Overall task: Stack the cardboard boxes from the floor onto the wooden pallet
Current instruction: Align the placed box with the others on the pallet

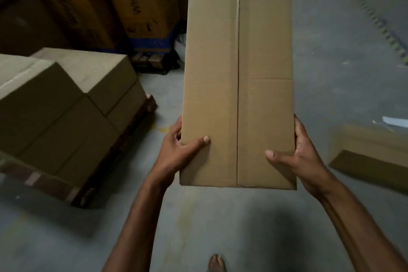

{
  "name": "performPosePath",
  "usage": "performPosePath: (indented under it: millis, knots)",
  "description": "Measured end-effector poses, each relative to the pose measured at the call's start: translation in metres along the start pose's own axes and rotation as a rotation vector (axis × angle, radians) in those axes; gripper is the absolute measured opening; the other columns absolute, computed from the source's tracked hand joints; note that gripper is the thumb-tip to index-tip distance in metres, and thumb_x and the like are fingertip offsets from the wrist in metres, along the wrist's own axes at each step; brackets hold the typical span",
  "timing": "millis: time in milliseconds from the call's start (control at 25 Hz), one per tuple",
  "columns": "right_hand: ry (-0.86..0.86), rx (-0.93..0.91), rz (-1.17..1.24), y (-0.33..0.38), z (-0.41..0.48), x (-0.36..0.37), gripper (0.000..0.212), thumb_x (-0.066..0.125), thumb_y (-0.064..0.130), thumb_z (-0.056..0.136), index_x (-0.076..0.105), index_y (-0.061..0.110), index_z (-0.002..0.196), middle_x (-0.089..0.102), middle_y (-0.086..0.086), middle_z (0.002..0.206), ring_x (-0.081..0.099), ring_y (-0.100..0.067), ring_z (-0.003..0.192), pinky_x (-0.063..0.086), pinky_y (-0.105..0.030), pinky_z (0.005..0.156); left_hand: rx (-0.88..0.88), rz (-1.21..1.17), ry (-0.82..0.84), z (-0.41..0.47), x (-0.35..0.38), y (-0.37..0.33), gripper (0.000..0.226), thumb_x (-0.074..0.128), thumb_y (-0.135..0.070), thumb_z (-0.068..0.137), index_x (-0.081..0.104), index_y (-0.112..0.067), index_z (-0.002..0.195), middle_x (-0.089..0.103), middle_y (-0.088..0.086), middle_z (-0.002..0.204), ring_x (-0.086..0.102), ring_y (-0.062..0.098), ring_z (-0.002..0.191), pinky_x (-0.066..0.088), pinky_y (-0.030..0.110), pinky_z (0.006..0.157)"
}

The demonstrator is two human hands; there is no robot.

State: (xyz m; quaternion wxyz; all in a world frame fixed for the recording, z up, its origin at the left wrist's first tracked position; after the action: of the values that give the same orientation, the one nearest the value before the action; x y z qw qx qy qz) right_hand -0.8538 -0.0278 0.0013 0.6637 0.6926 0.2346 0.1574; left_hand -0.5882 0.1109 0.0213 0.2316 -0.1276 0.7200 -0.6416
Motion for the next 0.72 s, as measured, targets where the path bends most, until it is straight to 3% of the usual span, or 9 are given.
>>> performPosePath:
  millis: [200, 360, 480, 640, 720]
  knots:
    - [0.112, -0.115, 0.033, 0.044, 0.074, 0.088, 0.119, 0.100, 0.021, 0.059, 0.033, 0.034, 0.156, 0.061, 0.016, 0.136, 0.062, -0.005, 0.123, 0.052, -0.032, 0.099, 0.049, 0.019, -0.165, 0.034, -0.098, -0.017, 0.092, 0.092, -0.056, 0.068, 0.044, -0.048, 0.146, 0.055, -0.004, 0.143, 0.065, 0.015, 0.120, 0.060, 0.043, 0.095]
    - [0.166, -0.136, 0.076, 0.068, 0.139, 0.144, 0.115, 0.097, 0.010, 0.058, 0.037, 0.034, 0.153, 0.063, 0.014, 0.134, 0.063, -0.006, 0.120, 0.054, -0.028, 0.095, 0.089, -0.023, -0.237, 0.065, -0.151, -0.021, 0.087, 0.088, -0.039, 0.080, 0.039, -0.044, 0.151, 0.062, -0.005, 0.137, 0.067, 0.016, 0.118, 0.060, 0.045, 0.094]
    - [0.168, -0.113, 0.127, 0.081, 0.195, 0.171, 0.102, 0.087, 0.017, 0.058, 0.037, 0.034, 0.146, 0.059, 0.008, 0.132, 0.064, -0.009, 0.114, 0.055, -0.024, 0.083, 0.119, -0.028, -0.294, 0.104, -0.173, -0.019, 0.089, 0.087, -0.036, 0.082, 0.035, -0.044, 0.153, 0.061, -0.007, 0.138, 0.066, 0.016, 0.120, 0.059, 0.046, 0.096]
    - [0.192, -0.103, 0.135, 0.087, 0.289, 0.197, 0.096, 0.084, 0.019, 0.059, 0.038, 0.034, 0.142, 0.058, 0.002, 0.132, 0.062, -0.015, 0.115, 0.053, -0.030, 0.085, 0.136, -0.034, -0.358, 0.179, -0.195, -0.023, 0.086, 0.086, -0.032, 0.083, 0.037, -0.047, 0.151, 0.062, -0.010, 0.136, 0.067, 0.014, 0.119, 0.060, 0.043, 0.093]
    - [0.228, -0.102, 0.108, 0.092, 0.343, 0.206, 0.098, 0.086, 0.020, 0.058, 0.039, 0.035, 0.143, 0.058, 0.006, 0.131, 0.063, -0.010, 0.113, 0.054, -0.027, 0.084, 0.140, -0.043, -0.393, 0.223, -0.204, -0.027, 0.082, 0.085, -0.031, 0.083, 0.041, -0.048, 0.149, 0.065, -0.012, 0.131, 0.069, 0.014, 0.116, 0.061, 0.041, 0.090]
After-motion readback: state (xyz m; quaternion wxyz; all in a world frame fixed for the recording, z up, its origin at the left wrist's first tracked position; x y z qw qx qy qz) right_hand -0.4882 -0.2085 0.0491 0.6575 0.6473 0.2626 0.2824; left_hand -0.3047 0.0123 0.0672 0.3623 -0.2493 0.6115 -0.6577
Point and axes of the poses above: each hand's wrist, its own z-axis towards the middle knuckle, its own x-axis out of the palm, y = z × x, the point moved 3 cm from there along z, towards the middle knuckle
